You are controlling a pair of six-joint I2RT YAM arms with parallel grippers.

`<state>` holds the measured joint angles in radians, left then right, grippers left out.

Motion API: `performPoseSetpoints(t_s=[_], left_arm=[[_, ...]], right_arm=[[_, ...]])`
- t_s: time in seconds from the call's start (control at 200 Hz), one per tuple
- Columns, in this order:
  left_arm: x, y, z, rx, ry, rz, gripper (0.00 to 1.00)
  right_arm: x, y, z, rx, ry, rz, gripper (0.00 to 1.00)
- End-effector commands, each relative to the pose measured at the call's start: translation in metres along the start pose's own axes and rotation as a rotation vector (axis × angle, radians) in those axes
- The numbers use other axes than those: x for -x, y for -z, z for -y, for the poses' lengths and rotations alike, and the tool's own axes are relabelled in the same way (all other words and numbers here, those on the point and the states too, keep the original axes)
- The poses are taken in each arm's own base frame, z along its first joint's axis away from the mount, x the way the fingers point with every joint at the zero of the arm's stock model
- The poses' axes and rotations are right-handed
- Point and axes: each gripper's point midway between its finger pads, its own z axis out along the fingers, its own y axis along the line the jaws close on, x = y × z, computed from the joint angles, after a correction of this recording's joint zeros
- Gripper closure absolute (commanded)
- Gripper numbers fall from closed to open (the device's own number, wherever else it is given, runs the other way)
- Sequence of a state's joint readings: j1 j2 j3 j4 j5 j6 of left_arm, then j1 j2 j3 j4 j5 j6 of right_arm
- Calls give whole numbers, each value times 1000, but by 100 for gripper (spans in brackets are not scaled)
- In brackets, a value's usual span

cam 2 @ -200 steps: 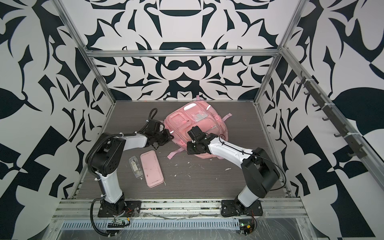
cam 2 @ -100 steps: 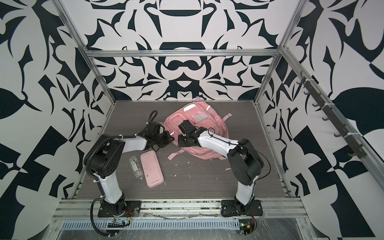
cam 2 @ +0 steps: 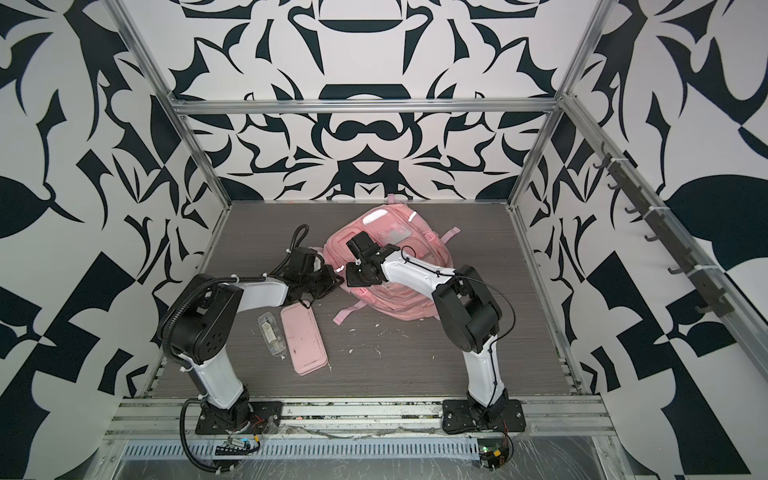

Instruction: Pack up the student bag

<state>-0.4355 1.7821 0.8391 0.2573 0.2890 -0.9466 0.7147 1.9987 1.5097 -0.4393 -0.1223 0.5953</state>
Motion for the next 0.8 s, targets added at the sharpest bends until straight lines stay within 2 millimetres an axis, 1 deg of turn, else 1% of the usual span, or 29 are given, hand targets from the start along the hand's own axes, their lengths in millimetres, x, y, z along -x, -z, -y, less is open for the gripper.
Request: performPoseSetpoints(t_s=[0.0, 0.095, 0.2, 0.415, 0.54, 0.67, 0.795], left_arm=[[-16, 11, -5, -2, 15, -60, 100], [-14, 18, -13, 6, 28, -49, 100], [-17, 23, -20, 15, 35, -48, 100], [-26, 33, -33, 37, 49, -36, 100], [-28, 35, -40, 39, 65, -31, 100], [-26, 40, -44, 45, 73, -15, 100], [-21, 46, -46, 49, 73, 6, 100]], right_arm=[[53, 17, -29, 84, 39, 163, 100], [54, 16, -29, 84, 37, 165, 100], [54, 14, -26, 76, 34, 164, 100], [60, 13, -13, 62, 33, 169, 100], [62, 8, -5, 55, 38, 157, 100], [58, 4, -5, 67, 39, 133, 100], [53, 1, -11, 92, 44, 118, 100]])
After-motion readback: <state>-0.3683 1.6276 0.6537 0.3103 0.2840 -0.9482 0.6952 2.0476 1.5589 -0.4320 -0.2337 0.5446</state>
